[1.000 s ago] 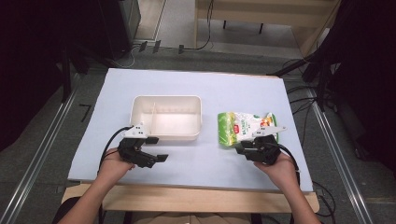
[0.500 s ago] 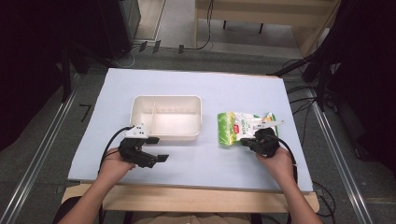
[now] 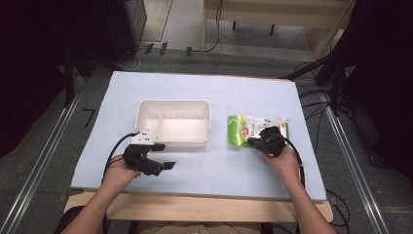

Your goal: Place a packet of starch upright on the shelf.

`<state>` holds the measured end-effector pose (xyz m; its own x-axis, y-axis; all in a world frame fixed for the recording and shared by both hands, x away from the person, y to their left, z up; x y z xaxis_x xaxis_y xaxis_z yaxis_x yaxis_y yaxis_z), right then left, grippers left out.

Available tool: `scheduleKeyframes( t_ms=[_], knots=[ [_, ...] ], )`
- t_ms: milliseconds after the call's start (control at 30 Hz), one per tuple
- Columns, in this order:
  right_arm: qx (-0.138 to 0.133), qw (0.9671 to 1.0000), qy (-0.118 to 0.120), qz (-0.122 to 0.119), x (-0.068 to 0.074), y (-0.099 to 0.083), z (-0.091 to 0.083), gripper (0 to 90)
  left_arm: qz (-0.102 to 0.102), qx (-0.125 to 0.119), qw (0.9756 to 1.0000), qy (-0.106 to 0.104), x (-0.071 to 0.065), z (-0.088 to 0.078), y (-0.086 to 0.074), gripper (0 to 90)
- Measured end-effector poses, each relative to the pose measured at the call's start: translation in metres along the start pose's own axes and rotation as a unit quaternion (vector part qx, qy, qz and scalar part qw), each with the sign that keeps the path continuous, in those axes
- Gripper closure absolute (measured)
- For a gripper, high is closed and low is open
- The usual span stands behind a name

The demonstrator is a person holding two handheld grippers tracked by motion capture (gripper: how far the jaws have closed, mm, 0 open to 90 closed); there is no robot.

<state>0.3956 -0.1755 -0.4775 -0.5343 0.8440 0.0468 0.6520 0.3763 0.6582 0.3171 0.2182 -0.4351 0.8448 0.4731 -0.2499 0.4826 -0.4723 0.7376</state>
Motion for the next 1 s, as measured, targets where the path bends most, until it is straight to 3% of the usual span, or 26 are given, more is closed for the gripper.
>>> scheduleKeyframes(
  t_ms=[267, 367, 433, 533, 733, 867, 1000],
  knots=[
    [0.004, 1.0000, -0.008, 0.003, -0.001, 0.012, 0.009, 90.0, 0.000, -0.001, 1.0000, 0.000, 0.000, -0.001, 0.000, 21.0],
    [0.007, 1.0000, 0.002, -0.002, -0.002, 0.013, 0.007, 90.0, 0.000, -0.003, 1.0000, -0.001, 0.000, -0.001, 0.000, 21.1],
    [0.005, 0.9997, 0.021, 0.009, -0.009, 0.014, -0.003, 89.6, -0.001, -0.008, 1.0000, -0.002, 0.000, -0.001, 0.000, 21.0],
    [-0.021, 0.9991, 0.024, 0.027, -0.021, 0.017, -0.015, 89.2, 0.000, -0.008, 1.0000, 0.000, 0.000, -0.001, 0.000, 21.1],
    [-0.029, 0.9960, -0.018, 0.083, -0.051, 0.021, -0.029, 89.5, 0.001, -0.010, 0.9999, 0.002, -0.001, -0.003, -0.001, 21.0],
    [-0.020, 0.9939, -0.043, 0.100, -0.072, 0.022, -0.028, 89.6, 0.000, -0.009, 0.9999, 0.007, -0.001, -0.005, -0.003, 21.0],
    [-0.023, 0.9916, -0.052, 0.117, -0.090, 0.026, -0.027, 90.0, -0.002, -0.008, 0.9999, 0.009, -0.002, -0.008, -0.006, 21.0]
  ],
)
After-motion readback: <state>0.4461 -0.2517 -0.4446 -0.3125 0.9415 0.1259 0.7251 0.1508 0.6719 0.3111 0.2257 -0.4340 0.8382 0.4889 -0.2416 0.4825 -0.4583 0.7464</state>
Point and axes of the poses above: each handheld gripper's, and its own axes: z roughly forward along the jaws, y roughly out of its top, x roughly to its left, the point moved 2 cm from there along z, roughly forward along the jaws, and after that the axes turned 7 degrees about -y, right-handed, at the moved point
